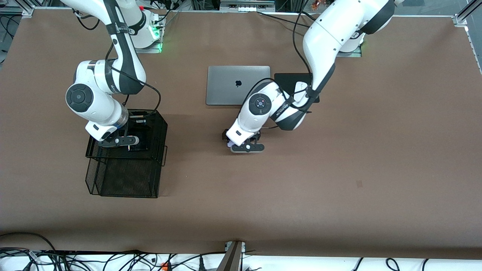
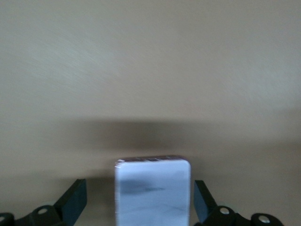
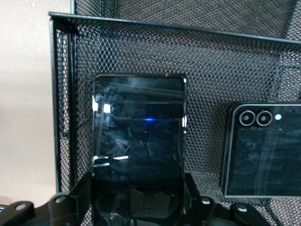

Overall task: Place phones with both arms
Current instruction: 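Carry the smartphone to the basket while the left gripper sets down the Huawei, then release the smartphone in the basket and grasp the Huawei with the right gripper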

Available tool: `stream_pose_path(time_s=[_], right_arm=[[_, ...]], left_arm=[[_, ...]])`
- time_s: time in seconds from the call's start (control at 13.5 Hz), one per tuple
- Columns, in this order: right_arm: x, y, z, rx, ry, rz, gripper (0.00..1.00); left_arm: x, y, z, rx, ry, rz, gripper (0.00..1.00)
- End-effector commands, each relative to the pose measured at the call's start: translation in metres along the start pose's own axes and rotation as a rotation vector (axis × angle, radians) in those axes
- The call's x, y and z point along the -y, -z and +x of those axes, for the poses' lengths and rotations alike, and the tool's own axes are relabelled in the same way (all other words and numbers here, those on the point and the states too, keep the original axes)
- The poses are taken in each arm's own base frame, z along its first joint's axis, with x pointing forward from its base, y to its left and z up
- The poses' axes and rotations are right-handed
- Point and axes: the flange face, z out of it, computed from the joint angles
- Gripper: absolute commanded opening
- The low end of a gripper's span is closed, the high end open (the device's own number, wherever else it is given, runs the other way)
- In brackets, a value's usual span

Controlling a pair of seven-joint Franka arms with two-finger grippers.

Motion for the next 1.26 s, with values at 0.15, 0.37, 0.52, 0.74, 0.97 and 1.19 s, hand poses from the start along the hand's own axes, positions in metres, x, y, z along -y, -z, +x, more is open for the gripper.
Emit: stream_pose_path(time_s=[0.15, 0.37, 0.52, 0.74, 0.97, 1.19], right_arm=[[0.003, 0.061, 0.012, -0.017, 0.022, 0.042, 1.0], [0.002, 0.115, 0.02, -0.003, 0.024, 0.049, 1.0], [0.01, 0.145, 0.022, -0.003, 0.035, 0.052, 1.0], [0.046, 0.17, 0.027, -0.02, -0.073, 0.042, 1.0], [0.138, 0.166, 0.026, -0.04, -0.15, 0.031, 1.0], [0.237, 0.147, 0.029, -0.062, -0.227, 0.035, 1.0]], left_arm=[[0.081, 0.145, 0.058, 0.028, -0.092, 0.184, 1.0], [0.147, 0.229, 0.08, 0.075, -0.167, 0.242, 1.0], [0.192, 0.282, 0.089, 0.096, -0.234, 0.257, 1.0], [0.269, 0.345, 0.098, 0.12, -0.183, 0.26, 1.0], [0.333, 0.409, 0.091, 0.077, -0.284, 0.154, 1.0], [0.362, 0.443, 0.034, -0.077, -0.238, 0.157, 1.0]])
